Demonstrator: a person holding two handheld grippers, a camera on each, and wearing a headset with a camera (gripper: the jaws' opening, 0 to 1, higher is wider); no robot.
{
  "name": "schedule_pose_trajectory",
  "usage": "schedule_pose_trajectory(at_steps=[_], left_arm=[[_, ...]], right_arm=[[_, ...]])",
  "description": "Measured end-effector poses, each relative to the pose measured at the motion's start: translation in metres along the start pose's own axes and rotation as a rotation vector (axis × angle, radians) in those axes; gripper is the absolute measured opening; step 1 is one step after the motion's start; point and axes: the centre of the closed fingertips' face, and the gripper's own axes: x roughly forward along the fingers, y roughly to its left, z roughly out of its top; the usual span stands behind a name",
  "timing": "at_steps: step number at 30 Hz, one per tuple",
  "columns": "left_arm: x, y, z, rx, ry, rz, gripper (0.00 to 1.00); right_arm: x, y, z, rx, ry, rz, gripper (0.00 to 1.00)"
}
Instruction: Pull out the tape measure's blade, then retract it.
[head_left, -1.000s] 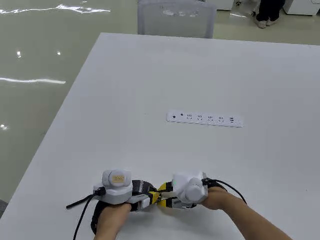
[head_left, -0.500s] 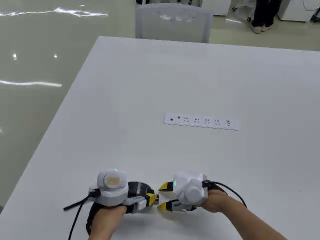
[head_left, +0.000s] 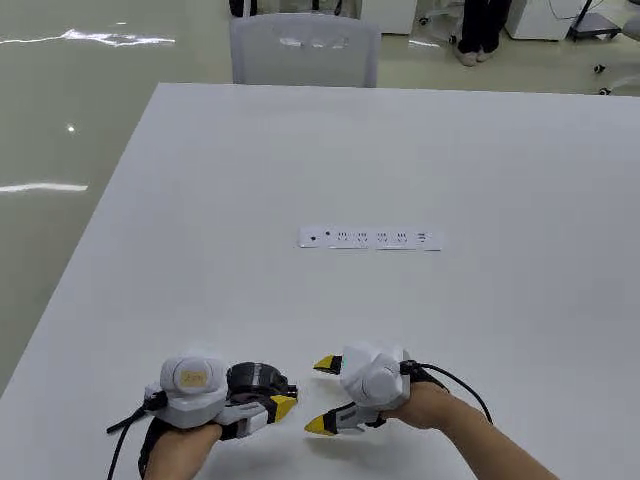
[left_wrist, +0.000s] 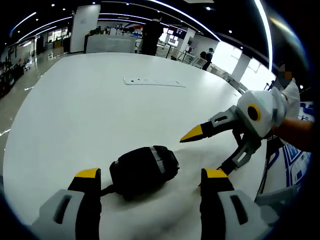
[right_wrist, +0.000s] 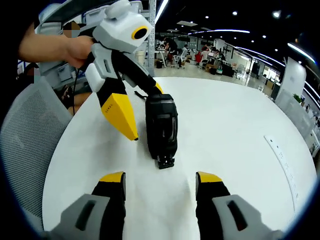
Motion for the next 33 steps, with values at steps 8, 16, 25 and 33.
schedule_pose_trajectory(at_steps=[8, 16, 25, 33], left_arm=[[-0.01, 0.001, -0.01, 0.076, 0.011, -0.037, 0.85], [-0.023, 0.004, -0.012, 0.137, -0.004, -0.06, 0.9], [-0.031, -0.006, -0.008, 0.214, -0.03, -0.081, 0.98], [-0.041, -0.023, -0.02, 0.268, -0.019, -0.104, 0.99]], right_arm=[[-0.024, 0.006, 0.005, 0.064, -0.039, -0.075, 0.72], [-0.046, 0.006, -0.003, 0.137, -0.061, -0.146, 0.8], [-0.071, 0.01, -0.013, 0.215, -0.076, -0.213, 0.87], [-0.093, 0.023, -0.026, 0.237, -0.08, -0.259, 0.9]])
